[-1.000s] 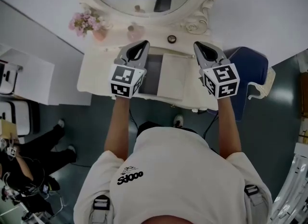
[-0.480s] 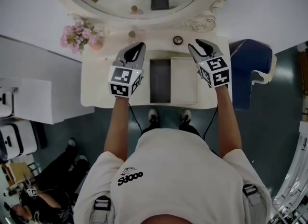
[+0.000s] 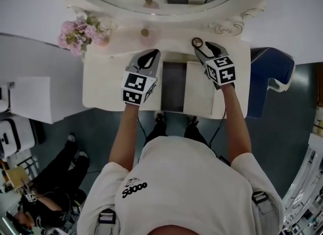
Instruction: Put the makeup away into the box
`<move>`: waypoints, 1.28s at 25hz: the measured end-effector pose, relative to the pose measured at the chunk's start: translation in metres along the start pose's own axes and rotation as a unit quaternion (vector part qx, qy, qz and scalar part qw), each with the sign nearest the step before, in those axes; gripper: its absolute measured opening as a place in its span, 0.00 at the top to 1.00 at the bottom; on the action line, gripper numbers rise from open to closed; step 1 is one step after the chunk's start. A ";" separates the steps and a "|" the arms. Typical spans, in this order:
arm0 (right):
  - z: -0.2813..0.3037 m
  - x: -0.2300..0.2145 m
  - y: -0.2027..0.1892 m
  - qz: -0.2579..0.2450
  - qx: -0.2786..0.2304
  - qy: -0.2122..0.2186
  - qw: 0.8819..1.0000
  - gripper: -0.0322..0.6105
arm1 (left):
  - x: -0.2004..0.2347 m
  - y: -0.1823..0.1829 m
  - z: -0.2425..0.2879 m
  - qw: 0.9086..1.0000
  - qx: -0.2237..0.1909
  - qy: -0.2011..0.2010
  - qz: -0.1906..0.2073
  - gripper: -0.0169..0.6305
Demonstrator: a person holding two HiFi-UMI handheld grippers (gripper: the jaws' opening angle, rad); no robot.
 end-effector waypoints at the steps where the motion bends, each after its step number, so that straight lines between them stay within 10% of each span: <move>1: 0.009 -0.002 -0.003 0.005 0.006 0.004 1.000 0.61 | 0.001 -0.005 0.001 1.000 0.005 0.000 -0.006 0.95; 24: 0.070 -0.017 -0.023 -0.027 0.086 0.004 0.996 0.60 | 0.025 -0.031 0.001 0.998 0.034 0.027 -0.039 0.95; 32: 0.016 -0.016 0.013 0.007 0.023 -0.023 0.999 0.60 | 0.029 -0.004 -0.014 0.999 -0.001 0.033 -0.022 0.95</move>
Point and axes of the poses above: the fingertips, and each gripper's own axes: z forward along the fingers, x to its left, y out of its top, the point moved 6 cm from there along -z, backward along the fingers, and after that the axes turned 9 degrees about -z, right-handed, at the moved point
